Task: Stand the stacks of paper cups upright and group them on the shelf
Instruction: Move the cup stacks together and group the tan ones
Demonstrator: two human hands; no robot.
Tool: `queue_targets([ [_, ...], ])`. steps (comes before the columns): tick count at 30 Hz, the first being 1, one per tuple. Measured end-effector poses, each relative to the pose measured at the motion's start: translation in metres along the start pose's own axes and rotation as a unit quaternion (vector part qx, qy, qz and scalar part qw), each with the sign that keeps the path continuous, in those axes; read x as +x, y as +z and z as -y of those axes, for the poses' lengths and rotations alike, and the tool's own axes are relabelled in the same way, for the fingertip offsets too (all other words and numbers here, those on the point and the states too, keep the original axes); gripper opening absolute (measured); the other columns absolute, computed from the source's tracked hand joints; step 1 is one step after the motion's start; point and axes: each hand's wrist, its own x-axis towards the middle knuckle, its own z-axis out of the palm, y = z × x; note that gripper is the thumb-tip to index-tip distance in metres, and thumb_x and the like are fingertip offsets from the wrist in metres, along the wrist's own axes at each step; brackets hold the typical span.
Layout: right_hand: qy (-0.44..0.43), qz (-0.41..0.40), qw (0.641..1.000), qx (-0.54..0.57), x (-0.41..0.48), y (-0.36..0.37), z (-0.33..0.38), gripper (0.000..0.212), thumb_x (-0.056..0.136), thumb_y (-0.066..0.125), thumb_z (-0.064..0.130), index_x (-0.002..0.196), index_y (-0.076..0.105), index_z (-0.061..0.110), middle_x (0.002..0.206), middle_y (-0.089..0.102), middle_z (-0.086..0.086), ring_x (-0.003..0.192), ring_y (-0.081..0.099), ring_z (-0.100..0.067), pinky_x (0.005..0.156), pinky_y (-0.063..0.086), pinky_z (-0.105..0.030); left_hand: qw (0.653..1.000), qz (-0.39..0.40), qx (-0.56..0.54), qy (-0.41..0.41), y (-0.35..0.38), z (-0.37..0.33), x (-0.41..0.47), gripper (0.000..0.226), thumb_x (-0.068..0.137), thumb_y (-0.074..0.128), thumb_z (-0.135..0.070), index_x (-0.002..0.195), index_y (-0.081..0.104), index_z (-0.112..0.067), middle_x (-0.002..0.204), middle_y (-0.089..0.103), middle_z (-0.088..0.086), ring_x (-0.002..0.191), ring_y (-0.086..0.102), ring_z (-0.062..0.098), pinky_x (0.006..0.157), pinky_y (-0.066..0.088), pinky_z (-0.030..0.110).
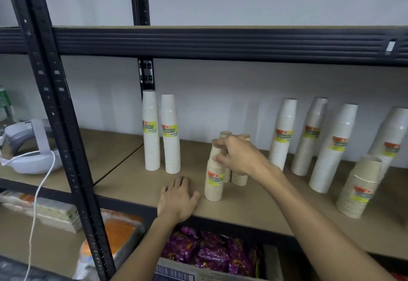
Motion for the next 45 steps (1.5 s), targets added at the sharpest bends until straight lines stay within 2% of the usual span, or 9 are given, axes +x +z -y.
queue_targets([
  [4,0.006,-0.057,0.985,0.166,-0.012,0.035,-0.005,0.068,0.076,0.074,0.029,0.139,0.049,0.036,0.131,0.061,0.014,0.117,0.058,-0.014,0.1,0.048,-0.034,1.0,0.006,0.003,-0.006,0.001,0.0,0.0,0.052,0.092,0.031,-0.054,0.134,0.042,-0.025,0.14,0.044,-0.003,0.126,0.043,0.021,0.1,0.031,0.039],
  [8,0.045,-0.179,0.936,0.299,-0.025,0.08,-0.007,0.096,0.071,0.083,0.026,0.148,0.029,0.041,0.129,0.053,0.019,0.11,0.055,-0.002,0.096,0.048,-0.027,1.0,0.002,0.003,-0.005,0.001,0.0,-0.001,0.054,0.09,0.028,-0.054,0.133,0.042,-0.025,0.139,0.044,-0.004,0.125,0.043,0.02,0.099,0.031,0.038],
  [12,0.067,-0.226,0.912,0.336,-0.037,0.109,-0.009,0.113,0.065,0.087,0.031,0.153,0.017,0.037,0.149,0.039,0.016,0.13,0.046,-0.004,0.105,0.042,-0.028,1.0,-0.003,0.008,-0.005,0.002,0.0,0.002,0.051,0.093,0.031,-0.052,0.135,0.041,-0.025,0.14,0.044,-0.004,0.126,0.043,0.019,0.099,0.031,0.038],
  [15,0.139,-0.217,0.913,0.316,-0.05,0.133,-0.011,0.103,0.064,0.087,0.029,0.15,0.029,0.03,0.141,0.051,0.011,0.127,0.05,-0.006,0.104,0.043,-0.027,1.0,-0.003,0.007,-0.009,0.002,0.001,0.001,0.053,0.09,0.029,-0.053,0.134,0.042,-0.026,0.139,0.046,-0.004,0.126,0.043,0.019,0.099,0.032,0.038],
  [18,0.181,-0.174,0.929,0.272,-0.052,0.141,-0.017,0.065,0.068,0.086,0.024,0.127,0.059,0.023,0.113,0.071,0.007,0.105,0.065,-0.009,0.09,0.051,-0.023,1.0,-0.003,0.01,-0.009,0.002,0.0,0.0,0.057,0.087,0.026,-0.055,0.134,0.042,-0.026,0.139,0.046,-0.004,0.126,0.043,0.019,0.1,0.032,0.038],
  [21,0.202,-0.167,0.926,0.272,-0.049,0.14,-0.024,0.048,0.067,0.085,0.024,0.111,0.067,0.023,0.103,0.073,0.007,0.096,0.068,-0.01,0.087,0.056,-0.03,1.0,-0.004,0.007,-0.012,0.002,0.0,0.001,0.05,0.092,0.032,-0.052,0.134,0.042,-0.026,0.14,0.045,-0.004,0.127,0.042,0.019,0.101,0.031,0.038],
  [37,0.228,-0.197,0.913,0.276,-0.037,0.143,-0.038,0.054,0.065,0.088,0.029,0.113,0.063,0.02,0.1,0.073,0.005,0.09,0.069,-0.012,0.084,0.058,-0.036,1.0,-0.009,0.007,-0.014,0.0,-0.001,0.0,0.05,0.093,0.034,-0.05,0.136,0.042,-0.026,0.141,0.045,-0.004,0.128,0.042,0.019,0.103,0.03,0.038],
  [41,0.237,-0.189,0.911,0.279,-0.039,0.138,-0.035,0.051,0.065,0.088,0.031,0.107,0.062,0.016,0.098,0.071,0.002,0.089,0.068,-0.015,0.083,0.056,-0.034,1.0,-0.006,-0.002,-0.013,0.0,-0.001,-0.001,0.051,0.093,0.035,-0.05,0.137,0.043,-0.026,0.142,0.046,-0.004,0.128,0.042,0.02,0.103,0.03,0.039],
  [45,0.25,-0.172,0.907,0.291,-0.044,0.128,-0.03,0.05,0.067,0.088,0.031,0.104,0.061,0.013,0.098,0.067,0.0,0.084,0.062,-0.014,0.07,0.047,-0.022,1.0,0.001,-0.008,-0.007,-0.004,-0.004,-0.007,0.047,0.094,0.036,-0.047,0.134,0.045,-0.024,0.14,0.047,-0.002,0.126,0.043,0.021,0.102,0.031,0.039],
])
